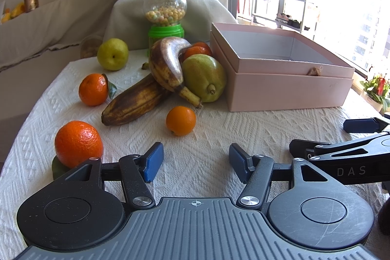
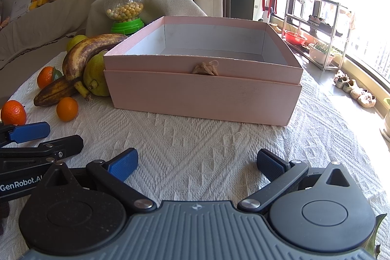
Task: Organize fruits
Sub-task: 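Reach the right gripper to the green pear and close on it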
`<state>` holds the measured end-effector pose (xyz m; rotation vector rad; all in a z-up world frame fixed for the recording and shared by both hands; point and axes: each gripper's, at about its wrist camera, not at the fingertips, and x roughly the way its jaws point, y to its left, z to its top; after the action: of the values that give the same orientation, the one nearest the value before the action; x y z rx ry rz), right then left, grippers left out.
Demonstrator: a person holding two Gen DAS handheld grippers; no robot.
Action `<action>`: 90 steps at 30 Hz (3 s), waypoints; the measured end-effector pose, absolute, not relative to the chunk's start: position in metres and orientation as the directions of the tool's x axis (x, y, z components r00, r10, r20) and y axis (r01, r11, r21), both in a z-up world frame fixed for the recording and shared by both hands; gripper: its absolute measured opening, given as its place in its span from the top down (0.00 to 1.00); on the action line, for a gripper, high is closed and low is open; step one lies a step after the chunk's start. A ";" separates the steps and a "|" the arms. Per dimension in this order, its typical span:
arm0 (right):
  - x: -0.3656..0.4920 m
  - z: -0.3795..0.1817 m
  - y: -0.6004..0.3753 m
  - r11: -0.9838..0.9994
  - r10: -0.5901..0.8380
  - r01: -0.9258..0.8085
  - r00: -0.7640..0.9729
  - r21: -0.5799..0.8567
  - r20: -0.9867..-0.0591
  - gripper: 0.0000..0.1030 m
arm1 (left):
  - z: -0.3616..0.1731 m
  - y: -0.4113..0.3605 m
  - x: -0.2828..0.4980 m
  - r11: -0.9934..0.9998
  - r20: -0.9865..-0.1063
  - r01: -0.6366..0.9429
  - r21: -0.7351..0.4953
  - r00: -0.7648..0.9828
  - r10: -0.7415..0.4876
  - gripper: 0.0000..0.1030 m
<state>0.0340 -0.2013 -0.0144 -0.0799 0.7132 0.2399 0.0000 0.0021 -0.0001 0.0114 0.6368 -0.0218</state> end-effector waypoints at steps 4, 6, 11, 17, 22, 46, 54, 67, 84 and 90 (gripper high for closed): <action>0.040 -0.009 -0.203 0.963 0.199 -0.268 0.679 0.013 -0.707 0.00 | 0.004 0.009 -0.008 0.995 -0.593 0.085 -0.043 0.800 -0.094 0.39; 0.036 -0.011 -0.203 0.962 0.196 -0.272 0.689 0.002 -0.698 0.00 | 0.009 0.015 -0.018 0.985 -0.596 0.152 -0.077 0.786 -0.168 0.40; 0.039 -0.010 -0.200 0.965 0.186 -0.263 0.677 0.001 -0.712 0.00 | 0.038 0.042 -0.047 0.976 -0.537 0.208 -0.056 0.818 -0.205 0.40; 0.046 -0.005 -0.197 0.960 0.213 -0.279 0.666 0.026 -0.714 0.01 | 0.056 0.086 -0.044 0.998 -0.509 0.060 0.033 0.860 -0.035 0.41; 0.044 0.015 -0.172 0.935 0.272 -0.355 0.747 -0.018 -0.607 0.11 | 0.044 0.098 -0.031 0.998 -0.560 0.066 0.006 0.827 -0.051 0.41; 0.049 0.015 -0.159 0.901 0.299 -0.424 0.759 -0.091 -0.578 0.10 | 0.083 0.034 0.046 0.943 -0.487 0.334 0.018 0.826 -0.283 0.42; 0.064 0.024 -0.164 0.883 0.408 -0.467 0.717 0.045 -0.565 0.20 | 0.076 0.076 0.080 0.986 -0.498 0.092 -0.137 0.854 -0.149 0.45; 0.121 0.020 -0.127 0.860 0.509 -0.378 0.603 0.343 -0.614 0.45 | 0.076 0.110 0.041 0.980 -0.458 0.071 -0.187 0.876 -0.151 0.45; 0.074 0.022 -0.163 0.844 0.521 -0.441 0.532 0.307 -0.668 0.51 | 0.070 0.109 0.016 0.967 -0.459 0.168 -0.192 0.855 -0.240 0.45; 0.045 0.035 -0.204 0.878 0.457 -0.423 0.596 0.225 -0.660 0.64 | 0.059 0.065 0.016 0.938 -0.483 0.314 -0.147 0.805 -0.345 0.45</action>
<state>0.0453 -0.2037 0.0353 0.0465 0.7793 0.5113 0.0156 0.0654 0.0589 -0.0612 0.5289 -0.3527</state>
